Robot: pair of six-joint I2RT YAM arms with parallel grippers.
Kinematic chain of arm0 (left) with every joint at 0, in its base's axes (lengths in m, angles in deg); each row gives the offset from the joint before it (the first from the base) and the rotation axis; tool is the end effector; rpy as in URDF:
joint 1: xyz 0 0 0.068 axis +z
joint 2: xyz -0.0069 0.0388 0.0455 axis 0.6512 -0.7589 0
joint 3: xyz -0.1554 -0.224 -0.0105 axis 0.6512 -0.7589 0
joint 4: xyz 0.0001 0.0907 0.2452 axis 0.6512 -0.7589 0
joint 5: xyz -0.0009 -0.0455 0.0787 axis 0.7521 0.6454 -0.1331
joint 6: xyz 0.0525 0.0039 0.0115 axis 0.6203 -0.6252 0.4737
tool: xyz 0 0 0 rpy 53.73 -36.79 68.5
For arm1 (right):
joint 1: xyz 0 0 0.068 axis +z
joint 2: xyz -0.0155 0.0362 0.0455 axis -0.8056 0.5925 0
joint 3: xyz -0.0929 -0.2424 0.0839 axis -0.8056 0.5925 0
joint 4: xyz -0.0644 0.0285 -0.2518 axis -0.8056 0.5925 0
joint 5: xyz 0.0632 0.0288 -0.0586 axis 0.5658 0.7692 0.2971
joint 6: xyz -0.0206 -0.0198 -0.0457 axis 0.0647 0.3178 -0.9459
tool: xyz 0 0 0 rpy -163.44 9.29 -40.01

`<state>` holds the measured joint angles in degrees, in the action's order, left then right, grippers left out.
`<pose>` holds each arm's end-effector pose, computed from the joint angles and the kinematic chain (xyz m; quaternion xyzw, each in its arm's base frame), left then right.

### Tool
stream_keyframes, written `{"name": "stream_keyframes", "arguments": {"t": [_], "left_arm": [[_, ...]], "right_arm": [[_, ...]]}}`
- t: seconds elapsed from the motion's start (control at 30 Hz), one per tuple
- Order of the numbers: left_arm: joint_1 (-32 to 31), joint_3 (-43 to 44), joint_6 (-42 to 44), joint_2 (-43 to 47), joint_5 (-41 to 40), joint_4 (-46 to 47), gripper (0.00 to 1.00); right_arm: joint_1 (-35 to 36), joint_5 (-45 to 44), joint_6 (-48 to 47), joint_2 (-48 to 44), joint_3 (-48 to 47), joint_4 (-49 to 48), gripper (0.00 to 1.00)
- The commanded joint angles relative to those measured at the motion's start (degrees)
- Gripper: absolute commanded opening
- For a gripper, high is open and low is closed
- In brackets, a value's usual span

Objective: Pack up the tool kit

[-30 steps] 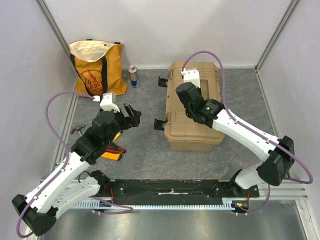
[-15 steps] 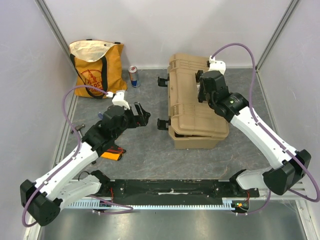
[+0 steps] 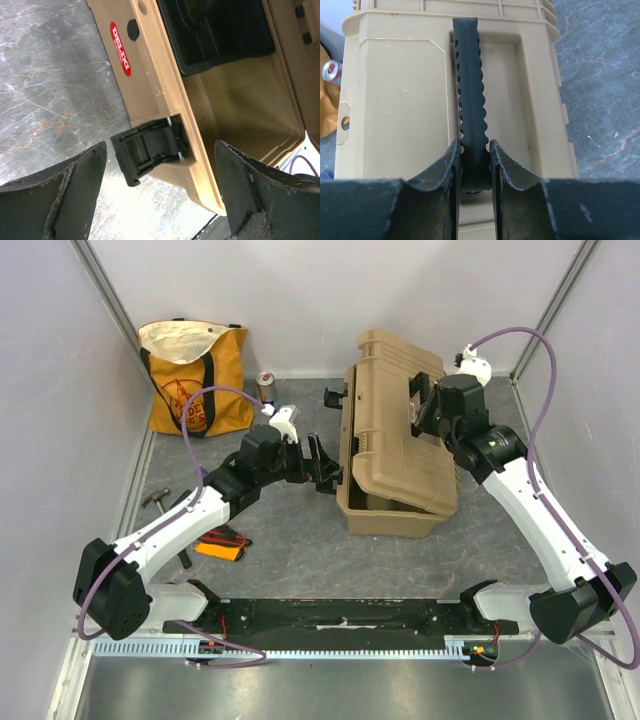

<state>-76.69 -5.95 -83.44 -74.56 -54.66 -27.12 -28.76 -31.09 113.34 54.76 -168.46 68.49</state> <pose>0.2321 -0.1742 0.3005 0.0623 0.8415 -0.3401 0.4151 0.2557 0.1033 0.4044 0.1385 0.8325 0.0792 0.5306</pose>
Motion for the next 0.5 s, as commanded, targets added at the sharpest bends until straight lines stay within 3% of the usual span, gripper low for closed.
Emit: {"name": "stream_keyframes", "arguments": {"t": [0.0,0.27,0.47], "left_arm": [[-0.2,2.7,1.0,-2.3,6.3,4.3,0.93],[-2.8,5.5,4.9,-7.7,4.6,4.3,0.93],[-4.7,8.2,9.5,-8.0,-3.7,4.5,0.93]], "right_arm": [[-6.6,-5.8,4.3,-5.0,-3.1,-2.1,0.0],[-12.2,3.8,5.6,-5.4,-0.5,-4.6,0.0],[-15.7,8.0,6.6,-5.5,-0.1,-5.1,0.0]]}}
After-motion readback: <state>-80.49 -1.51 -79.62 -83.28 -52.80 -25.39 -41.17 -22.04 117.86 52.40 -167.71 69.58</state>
